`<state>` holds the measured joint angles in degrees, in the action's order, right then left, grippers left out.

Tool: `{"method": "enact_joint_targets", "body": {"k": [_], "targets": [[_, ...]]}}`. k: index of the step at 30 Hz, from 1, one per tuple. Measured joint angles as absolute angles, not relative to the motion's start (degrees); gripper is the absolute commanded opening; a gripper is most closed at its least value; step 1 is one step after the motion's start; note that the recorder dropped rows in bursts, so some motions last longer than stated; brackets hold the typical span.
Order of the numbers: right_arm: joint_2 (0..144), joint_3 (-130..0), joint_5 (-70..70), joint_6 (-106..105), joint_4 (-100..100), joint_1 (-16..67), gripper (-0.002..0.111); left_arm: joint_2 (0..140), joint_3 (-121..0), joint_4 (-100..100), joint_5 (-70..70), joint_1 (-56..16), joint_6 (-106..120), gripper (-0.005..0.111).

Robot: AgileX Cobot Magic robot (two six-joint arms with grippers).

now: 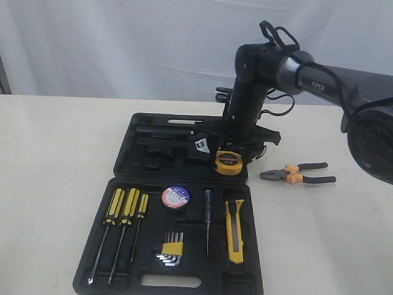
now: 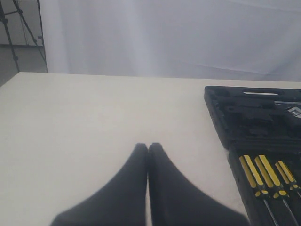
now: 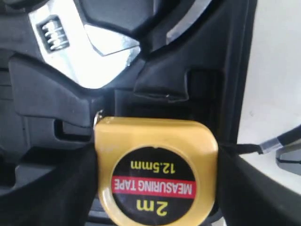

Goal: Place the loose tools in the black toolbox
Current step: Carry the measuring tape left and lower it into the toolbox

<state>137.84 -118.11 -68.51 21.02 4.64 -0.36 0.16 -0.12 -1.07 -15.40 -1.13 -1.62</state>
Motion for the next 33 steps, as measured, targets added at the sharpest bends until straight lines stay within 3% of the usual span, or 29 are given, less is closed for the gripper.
{"method": "enact_joint_targets", "body": {"k": [14,22,24,33], "targets": [[138.25,-118.11,-63.8,17.62,4.64,-0.32,0.002,0.16,-0.12,-1.07,-15.4,-1.13,-1.62,0.0],[138.25,-118.11,-63.91,16.32,4.85,-0.32,0.077,0.16,-0.12,-1.07,-15.4,-1.13,-1.62,0.0],[138.4,-118.11,-64.12,16.32,5.79,-0.32,0.082,0.16,-0.12,-1.07,-15.4,-1.13,-1.62,0.0],[138.53,-118.11,-64.61,16.32,7.22,-0.09,0.082,0.16,-0.12,-1.07,-15.4,-1.13,-1.62,0.0]]}}
